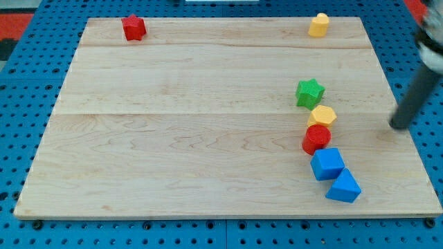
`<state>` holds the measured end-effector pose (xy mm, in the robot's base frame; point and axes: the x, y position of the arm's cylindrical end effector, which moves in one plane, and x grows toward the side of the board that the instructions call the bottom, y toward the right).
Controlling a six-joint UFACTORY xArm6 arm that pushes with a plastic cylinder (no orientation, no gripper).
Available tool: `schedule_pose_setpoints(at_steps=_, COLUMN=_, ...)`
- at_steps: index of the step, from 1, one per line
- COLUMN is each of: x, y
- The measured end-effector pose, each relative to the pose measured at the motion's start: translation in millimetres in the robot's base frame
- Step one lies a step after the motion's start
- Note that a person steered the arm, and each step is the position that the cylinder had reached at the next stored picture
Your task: Separate the blue cube from the blue triangle
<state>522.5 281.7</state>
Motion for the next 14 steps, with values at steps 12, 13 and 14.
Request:
schedule_pose_setpoints(at_steps=12, x=2, y=-137)
schedule_pose_setpoints(at_steps=13, x=-37, y=-117)
schedule_pose_setpoints(at_steps=14, x=-60, y=-120)
